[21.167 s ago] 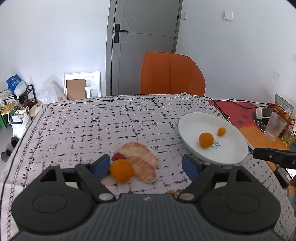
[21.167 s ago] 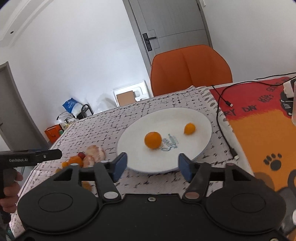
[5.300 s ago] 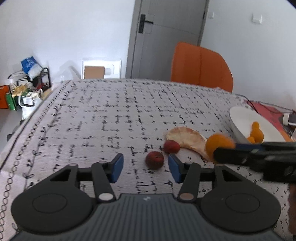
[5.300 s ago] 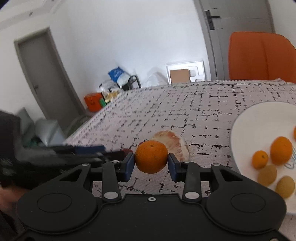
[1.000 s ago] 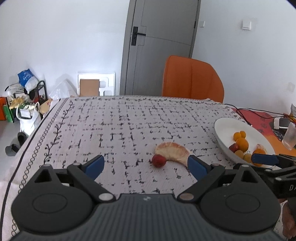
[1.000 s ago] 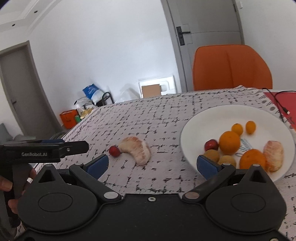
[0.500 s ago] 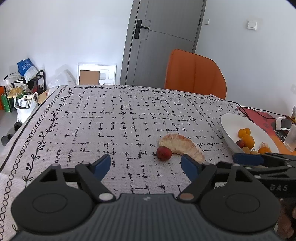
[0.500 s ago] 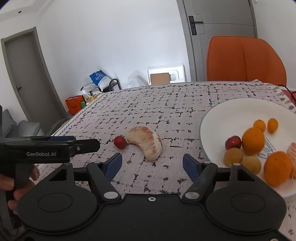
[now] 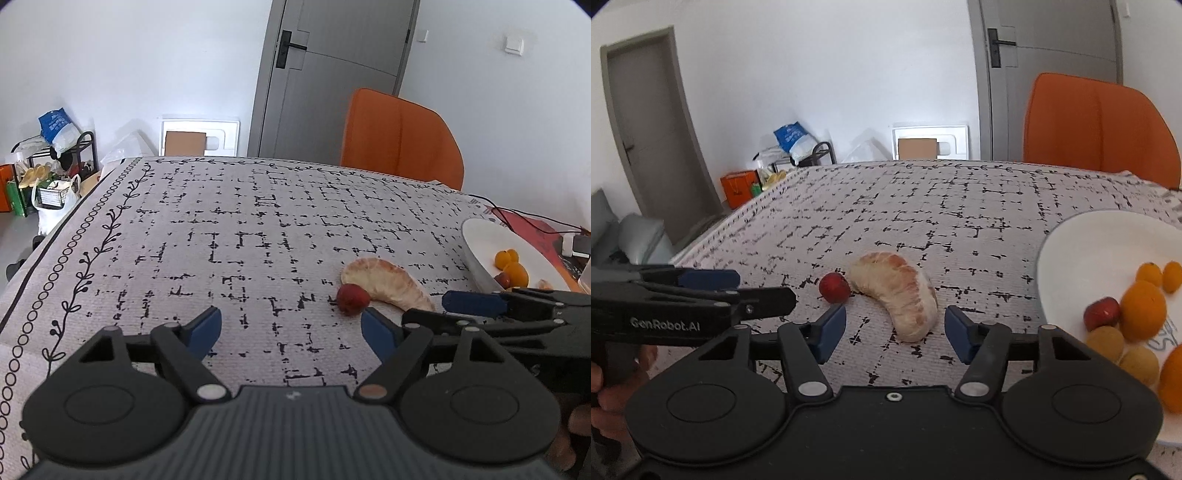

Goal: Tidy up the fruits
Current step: 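Close right gripper on pomelo segment while left gripper closes on red date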

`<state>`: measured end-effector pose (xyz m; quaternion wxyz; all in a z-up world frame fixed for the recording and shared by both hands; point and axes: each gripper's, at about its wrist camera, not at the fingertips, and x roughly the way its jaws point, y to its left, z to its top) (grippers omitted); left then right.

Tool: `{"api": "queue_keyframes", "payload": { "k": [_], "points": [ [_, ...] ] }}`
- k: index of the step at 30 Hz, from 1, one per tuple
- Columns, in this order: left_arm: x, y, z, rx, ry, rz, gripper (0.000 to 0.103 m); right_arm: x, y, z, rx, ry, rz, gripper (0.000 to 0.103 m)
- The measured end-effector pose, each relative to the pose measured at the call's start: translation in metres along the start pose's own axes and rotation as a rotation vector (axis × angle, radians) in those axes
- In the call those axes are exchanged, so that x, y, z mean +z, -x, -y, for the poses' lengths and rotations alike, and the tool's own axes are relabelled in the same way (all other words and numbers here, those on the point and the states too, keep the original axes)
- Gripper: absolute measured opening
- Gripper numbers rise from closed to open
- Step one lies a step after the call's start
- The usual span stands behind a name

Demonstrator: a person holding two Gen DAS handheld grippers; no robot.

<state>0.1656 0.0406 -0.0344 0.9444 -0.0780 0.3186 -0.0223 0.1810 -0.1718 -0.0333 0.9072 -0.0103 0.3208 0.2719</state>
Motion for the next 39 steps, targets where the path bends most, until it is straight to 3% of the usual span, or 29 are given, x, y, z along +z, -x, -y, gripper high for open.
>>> {"api": "queue_keyframes", "payload": {
  "k": [7, 19, 21, 25, 31, 39],
  "points": [
    [0.001, -0.001, -0.006, 0.011, 0.009, -0.001, 0.082, 0.006, -0.014, -0.003, -0.04, 0.032, -0.022, 0.052],
    [0.003, -0.001, -0.015, 0.041, 0.041, 0.006, 0.082, 0.016, -0.027, -0.004, -0.03, 0.096, -0.042, 0.052],
    [0.005, -0.002, -0.016, 0.039, 0.042, 0.004, 0.082, 0.016, -0.029, -0.008, -0.038, 0.125, -0.041, 0.044],
    [0.006, -0.005, -0.012, 0.03, 0.035, 0.005, 0.082, 0.016, -0.026, -0.011, -0.033, 0.146, -0.042, 0.038],
    [0.01, -0.01, 0.003, 0.002, 0.013, 0.01, 0.077, 0.018, -0.008, -0.002, -0.024, 0.1, -0.009, 0.036],
    [0.011, -0.02, 0.022, -0.043, -0.014, -0.004, 0.064, 0.018, 0.015, 0.009, -0.024, 0.063, 0.027, 0.036]
  ]
}}
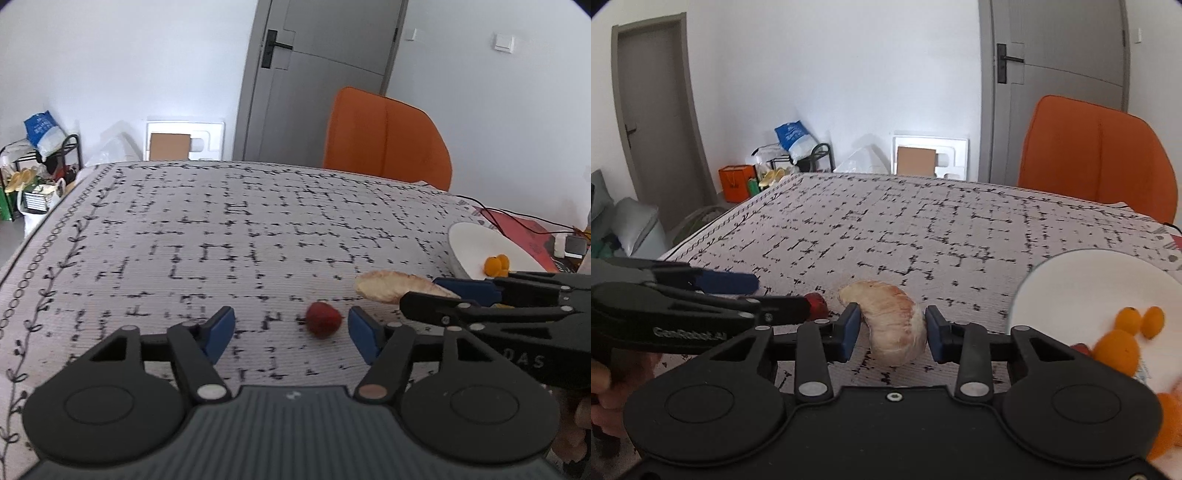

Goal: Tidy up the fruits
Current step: 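Close right gripper on pomelo segment while left gripper closes on red date, then carry pomelo segment and red date into the white bowl, open both grippers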

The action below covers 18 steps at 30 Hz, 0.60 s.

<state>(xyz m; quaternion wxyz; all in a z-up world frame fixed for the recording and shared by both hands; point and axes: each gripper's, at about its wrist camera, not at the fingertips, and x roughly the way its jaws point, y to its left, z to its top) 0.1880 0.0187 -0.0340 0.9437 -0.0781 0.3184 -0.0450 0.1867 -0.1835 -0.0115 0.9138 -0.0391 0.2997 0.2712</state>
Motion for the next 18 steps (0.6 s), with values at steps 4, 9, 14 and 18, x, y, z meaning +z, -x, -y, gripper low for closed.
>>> {"api": "queue_keyframes", "payload": {
  "k": [4, 9, 14, 18],
  "points": [
    [0.001, -0.007, 0.008, -0.003, -0.012, -0.016, 0.058, 0.001, 0.014, 0.006, -0.014, -0.015, 0.027, 0.036],
    [0.002, -0.017, 0.018, 0.006, -0.037, -0.031, 0.043, 0.003, 0.033, 0.019, -0.045, -0.046, 0.062, 0.036],
    [0.007, -0.02, 0.027, 0.019, -0.057, -0.054, 0.022, 0.003, 0.047, 0.035, -0.08, -0.089, 0.095, 0.036],
    [0.011, -0.01, 0.039, -0.014, -0.064, -0.023, 0.022, -0.001, 0.058, 0.048, -0.109, -0.112, 0.112, 0.036]
  ]
}}
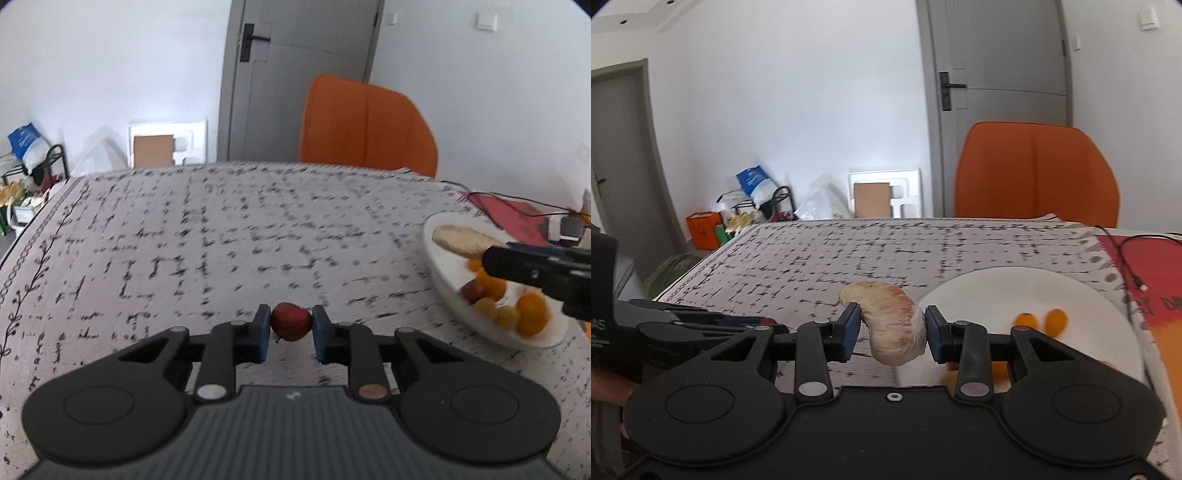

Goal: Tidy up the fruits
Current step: 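Carry pomelo segment and red date into the white bowl, open both grippers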

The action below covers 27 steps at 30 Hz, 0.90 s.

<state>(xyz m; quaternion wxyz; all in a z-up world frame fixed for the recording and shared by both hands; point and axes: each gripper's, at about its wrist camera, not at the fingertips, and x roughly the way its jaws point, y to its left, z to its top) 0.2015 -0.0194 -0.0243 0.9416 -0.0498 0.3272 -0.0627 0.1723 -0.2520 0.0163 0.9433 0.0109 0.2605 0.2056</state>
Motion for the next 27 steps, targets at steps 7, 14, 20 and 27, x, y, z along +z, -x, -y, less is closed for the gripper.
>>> {"api": "queue_keyframes", "payload": {
  "k": [7, 14, 20, 27],
  "points": [
    [0.007, 0.006, 0.03, -0.054, -0.034, 0.031, 0.022, -0.003, 0.017, 0.026, -0.059, -0.034, 0.022, 0.036],
    [0.017, 0.008, 0.058, -0.103, -0.08, 0.062, 0.022, -0.009, 0.028, 0.059, -0.133, -0.082, 0.04, 0.036],
    [0.025, 0.002, 0.072, -0.122, -0.097, 0.07, 0.022, -0.006, 0.043, 0.078, -0.169, -0.075, 0.06, 0.036],
    [0.034, -0.008, 0.09, -0.143, -0.101, 0.077, 0.022, -0.007, 0.045, 0.091, -0.184, -0.086, 0.061, 0.036]
  ]
}}
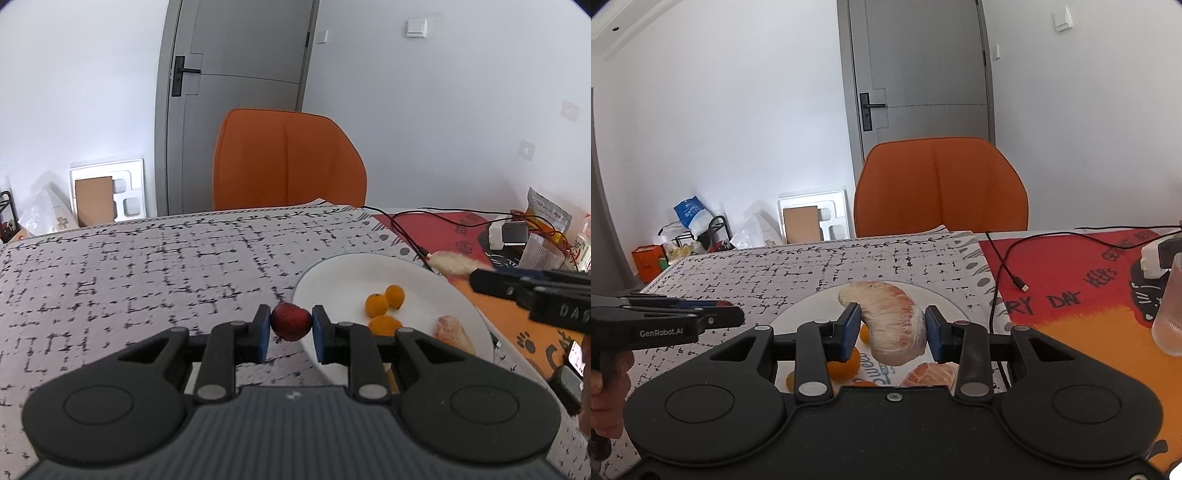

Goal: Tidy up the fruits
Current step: 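Carry pomelo segment and red date into the white bowl, open both grippers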

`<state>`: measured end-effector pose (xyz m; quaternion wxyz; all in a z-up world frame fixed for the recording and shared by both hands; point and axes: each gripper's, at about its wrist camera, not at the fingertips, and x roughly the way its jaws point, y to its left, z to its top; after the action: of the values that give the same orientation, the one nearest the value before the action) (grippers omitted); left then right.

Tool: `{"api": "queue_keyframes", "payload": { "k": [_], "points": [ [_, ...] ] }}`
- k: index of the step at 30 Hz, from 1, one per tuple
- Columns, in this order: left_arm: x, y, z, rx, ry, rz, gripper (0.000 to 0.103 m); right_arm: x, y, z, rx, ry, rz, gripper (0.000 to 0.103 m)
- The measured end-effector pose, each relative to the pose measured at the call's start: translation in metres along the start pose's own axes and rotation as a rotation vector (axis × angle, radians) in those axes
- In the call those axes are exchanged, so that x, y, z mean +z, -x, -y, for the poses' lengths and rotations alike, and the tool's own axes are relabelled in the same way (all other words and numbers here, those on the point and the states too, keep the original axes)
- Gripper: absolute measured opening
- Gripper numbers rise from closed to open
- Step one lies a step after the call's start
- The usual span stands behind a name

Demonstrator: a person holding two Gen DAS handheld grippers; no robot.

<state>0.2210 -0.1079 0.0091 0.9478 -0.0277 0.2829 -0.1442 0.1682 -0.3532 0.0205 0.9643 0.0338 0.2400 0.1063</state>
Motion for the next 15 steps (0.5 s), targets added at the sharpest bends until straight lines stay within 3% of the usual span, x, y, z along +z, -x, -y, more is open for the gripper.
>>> {"api": "queue_keyframes", "payload": {
  "k": [5, 7, 15],
  "points": [
    [0.005, -0.007, 0.01, -0.009, -0.003, 0.005, 0.022, -0.004, -0.019, 0.003, 0.001, -0.033, -0.015, 0.038],
    [0.006, -0.01, 0.012, -0.009, -0.003, -0.001, 0.022, -0.006, -0.024, 0.005, 0.0, -0.047, -0.02, 0.048],
    [0.01, -0.022, 0.016, -0.011, -0.024, -0.022, 0.022, -0.014, -0.015, 0.009, 0.018, -0.07, -0.035, 0.048]
  ]
}}
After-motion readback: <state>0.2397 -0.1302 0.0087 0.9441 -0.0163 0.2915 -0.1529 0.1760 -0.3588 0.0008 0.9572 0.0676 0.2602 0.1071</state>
